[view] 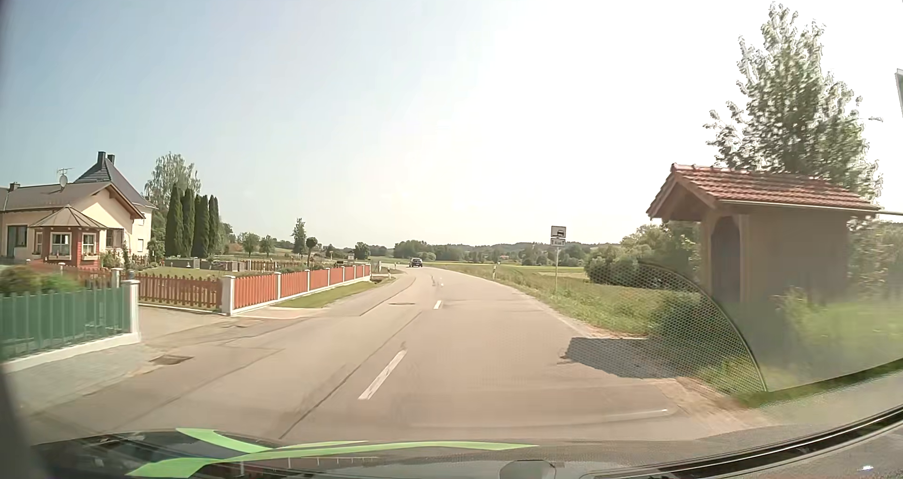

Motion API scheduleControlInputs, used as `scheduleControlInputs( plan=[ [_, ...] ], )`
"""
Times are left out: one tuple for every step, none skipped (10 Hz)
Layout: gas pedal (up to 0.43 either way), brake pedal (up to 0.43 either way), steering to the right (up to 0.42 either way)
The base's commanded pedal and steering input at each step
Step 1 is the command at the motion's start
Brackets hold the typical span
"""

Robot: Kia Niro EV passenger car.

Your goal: Follow the waypoints while adhering to traffic rules and regulations

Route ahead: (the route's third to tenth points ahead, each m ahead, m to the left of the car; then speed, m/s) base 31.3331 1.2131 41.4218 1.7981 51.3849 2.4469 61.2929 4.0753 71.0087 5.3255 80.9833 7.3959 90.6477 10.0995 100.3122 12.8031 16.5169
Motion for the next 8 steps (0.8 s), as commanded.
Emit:
scheduleControlInputs(
  plan=[
    [0.157,0.0,-0.015],
    [0.157,0.0,-0.013],
    [0.157,0.0,-0.014],
    [0.15,0.0,-0.014],
    [0.15,0.0,-0.015],
    [0.15,0.0,-0.016],
    [0.15,0.0,-0.016],
    [0.15,0.0,-0.016]
  ],
)
